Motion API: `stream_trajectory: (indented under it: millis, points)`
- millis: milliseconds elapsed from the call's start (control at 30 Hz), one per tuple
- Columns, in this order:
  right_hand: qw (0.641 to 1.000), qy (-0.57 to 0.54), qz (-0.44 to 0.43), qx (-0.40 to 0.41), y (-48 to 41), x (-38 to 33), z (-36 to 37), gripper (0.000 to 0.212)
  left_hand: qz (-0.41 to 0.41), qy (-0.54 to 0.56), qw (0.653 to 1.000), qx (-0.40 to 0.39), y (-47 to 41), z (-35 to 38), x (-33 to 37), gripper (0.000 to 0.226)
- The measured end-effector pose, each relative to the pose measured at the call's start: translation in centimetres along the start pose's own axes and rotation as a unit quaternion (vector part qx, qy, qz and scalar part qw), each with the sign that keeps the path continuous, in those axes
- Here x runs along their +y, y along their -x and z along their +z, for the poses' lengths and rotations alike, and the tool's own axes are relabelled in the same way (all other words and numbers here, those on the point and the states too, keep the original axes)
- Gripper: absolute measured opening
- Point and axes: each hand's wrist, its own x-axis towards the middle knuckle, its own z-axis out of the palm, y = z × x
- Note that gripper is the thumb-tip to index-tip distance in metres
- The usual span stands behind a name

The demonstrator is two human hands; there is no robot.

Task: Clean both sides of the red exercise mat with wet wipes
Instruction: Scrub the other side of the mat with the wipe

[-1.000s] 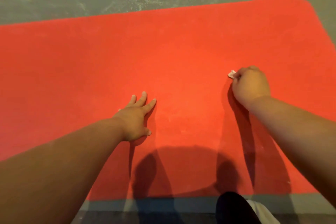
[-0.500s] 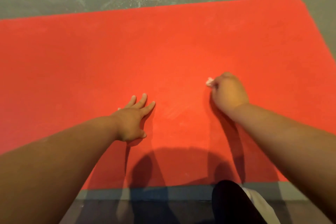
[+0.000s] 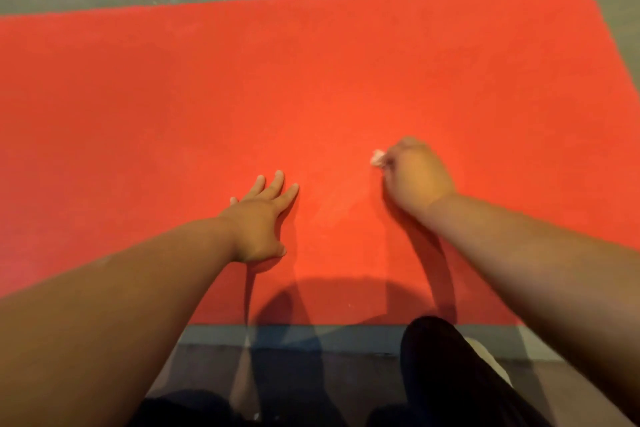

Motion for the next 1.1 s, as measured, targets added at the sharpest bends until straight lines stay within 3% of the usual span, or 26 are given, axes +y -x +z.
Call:
stream_trajectory:
  millis: [67, 100, 200, 267, 333, 433, 567, 633, 733, 800, 867, 933, 1000, 1100]
  points:
    - [0.993, 0.019, 0.106, 0.038, -0.5, 2.3, -1.2, 0.023, 0.0, 0.011, 1.0, 0.004, 0.4, 0.6, 0.2, 0.105]
    - [0.993, 0.018, 0.115, 0.036, 0.0, 2.0, -1.2, 0.023, -0.002, 0.016, 1.0, 0.005, 0.6, 0.8, 0.3, 0.104]
    - [1.0, -0.026, 0.006, 0.0, 3.2, -2.4, 0.0, 0.025, -0.009, 0.022, 1.0, 0.017, 0.7, 1.0, 0.7, 0.102]
    - [0.991, -0.059, -0.105, -0.066, 6.0, -5.7, 1.6, 0.027, -0.014, 0.036, 0.998, 0.04, 0.7, 1.1, 1.0, 0.1]
    - [0.975, -0.073, -0.162, -0.131, 7.3, -7.4, 2.2, 0.028, -0.009, 0.071, 0.993, 0.093, 1.0, 1.3, 1.4, 0.096]
    - [0.967, -0.173, -0.087, -0.167, 6.4, -6.4, 1.0, 0.028, 0.088, 0.093, 0.972, 0.199, 1.6, 2.4, 2.8, 0.081]
    - [0.956, -0.248, 0.009, -0.155, 6.3, -4.2, -0.5, 0.027, 0.162, 0.135, 0.95, 0.232, 1.6, 3.9, 5.3, 0.047]
    - [0.969, -0.219, 0.017, -0.113, 6.7, -3.1, -0.8, 0.026, 0.198, 0.104, 0.936, 0.273, 1.1, 4.5, 5.7, 0.024]
    - [0.995, -0.094, -0.008, -0.045, 6.9, -0.3, -1.3, 0.026, 0.234, 0.038, 0.922, 0.306, 0.1, 4.6, 4.8, 0.026]
    - [0.999, -0.036, -0.001, -0.033, 7.1, 1.9, -1.8, 0.031, 0.192, 0.034, 0.922, 0.335, -1.0, 3.6, 3.9, 0.03]
    - [0.999, -0.006, 0.02, -0.044, 7.6, 3.7, -2.3, 0.039, 0.099, 0.076, 0.927, 0.355, -1.4, 3.3, 4.1, 0.02]
    - [0.997, 0.013, 0.035, -0.067, 8.2, 4.7, -2.6, 0.045, 0.057, 0.12, 0.922, 0.364, -1.0, 4.5, 6.1, 0.016]
    - [0.995, 0.027, 0.038, -0.093, 8.7, 5.1, -2.6, 0.051, 0.141, 0.136, 0.918, 0.346, 0.3, 6.8, 8.7, 0.016]
    - [0.992, 0.043, 0.03, -0.112, 9.3, 5.0, -2.4, 0.056, 0.297, 0.065, 0.904, 0.299, 0.9, 7.8, 9.2, 0.026]
